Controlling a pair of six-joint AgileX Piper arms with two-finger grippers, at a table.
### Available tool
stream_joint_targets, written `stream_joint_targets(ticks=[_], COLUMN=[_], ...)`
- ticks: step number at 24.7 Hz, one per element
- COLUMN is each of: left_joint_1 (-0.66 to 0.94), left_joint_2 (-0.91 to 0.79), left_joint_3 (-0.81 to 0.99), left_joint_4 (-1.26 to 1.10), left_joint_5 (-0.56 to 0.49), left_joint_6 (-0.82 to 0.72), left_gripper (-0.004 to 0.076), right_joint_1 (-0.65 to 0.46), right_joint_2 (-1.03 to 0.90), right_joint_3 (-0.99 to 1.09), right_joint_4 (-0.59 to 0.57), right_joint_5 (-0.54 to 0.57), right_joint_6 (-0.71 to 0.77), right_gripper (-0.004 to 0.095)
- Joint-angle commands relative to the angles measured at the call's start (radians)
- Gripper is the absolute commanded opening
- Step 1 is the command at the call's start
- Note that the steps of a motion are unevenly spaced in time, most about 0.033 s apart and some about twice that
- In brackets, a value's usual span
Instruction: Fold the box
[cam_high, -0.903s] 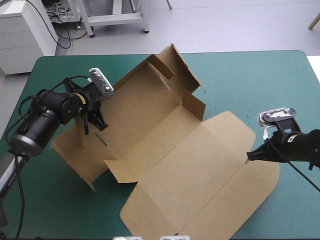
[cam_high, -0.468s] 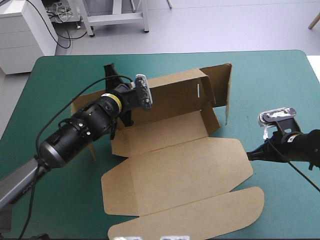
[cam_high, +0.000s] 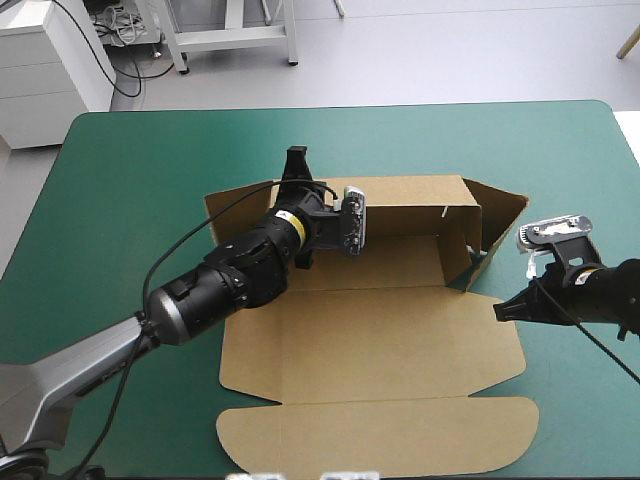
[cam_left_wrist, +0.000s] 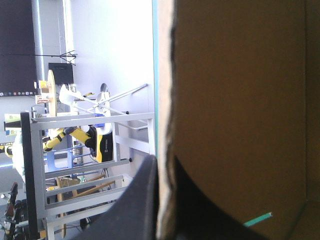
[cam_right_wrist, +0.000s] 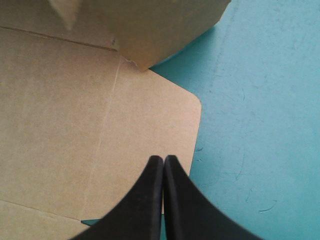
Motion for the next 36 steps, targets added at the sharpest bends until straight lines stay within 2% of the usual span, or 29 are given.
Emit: stream_joint_targets(ticks=[1,5,8,14,19,27,29,30,33,36], left_joint_1=[-0.03,-0.055,-0.059,-0.062,-0.062,-0.062,-0.062,-0.062,-0.062,-0.062], left_joint_2=[0.005,0.043,0.061,0.108,0.128,0.13,0.13,0.13,0.13,0.13], left_joint_3=[-0.034,-0.018,-0.018,-0.014,0.073,0.08,0.08,0.08,0.08,0.08], left_joint_4=[0.21,0.503,0.578,0.601,0.76,0.765,0.765,0.765,0.765,0.765], left_joint_5=[0.008,0.101,0.111,0.102,0.071,0.067,0.064,0.065,0.041,-0.007], left_joint_6=[-0.223,-0.531,-0.635,-0.642,-0.653,-0.676,-0.676,-0.676,-0.676,-0.664], left_gripper=[-0.0008,-0.0008,-0.0008,-0.0008,-0.0008,-0.0008,-0.0008,-0.0008,-0.0008,-0.0008], right_joint_1=[-0.003,-0.003,-0.003,-0.003,-0.003,-0.003,-0.003,-0.002,-0.002,-0.002], right_joint_2=[-0.016,-0.016,-0.016,-0.016,-0.016,-0.012,-0.012,-0.012,-0.012,-0.012], right_joint_3=[-0.024,-0.024,-0.024,-0.024,-0.024,-0.024,-0.024,-0.022,0.002,0.023], right_joint_4=[0.014,0.014,0.014,0.009,0.009,0.02,0.034,0.036,0.063,0.079], right_joint_5=[-0.034,-0.036,-0.046,-0.076,-0.081,-0.099,-0.099,-0.1,-0.12,-0.133], right_joint_6=[-0.001,-0.001,-0.001,-0.001,-0.001,-0.039,-0.022,-0.003,0.005,0.003], right_gripper=[-0.0021,-0.0021,-0.0021,-0.0021,-0.002,0.0002,0.0121,0.0238,0.0464,0.0628])
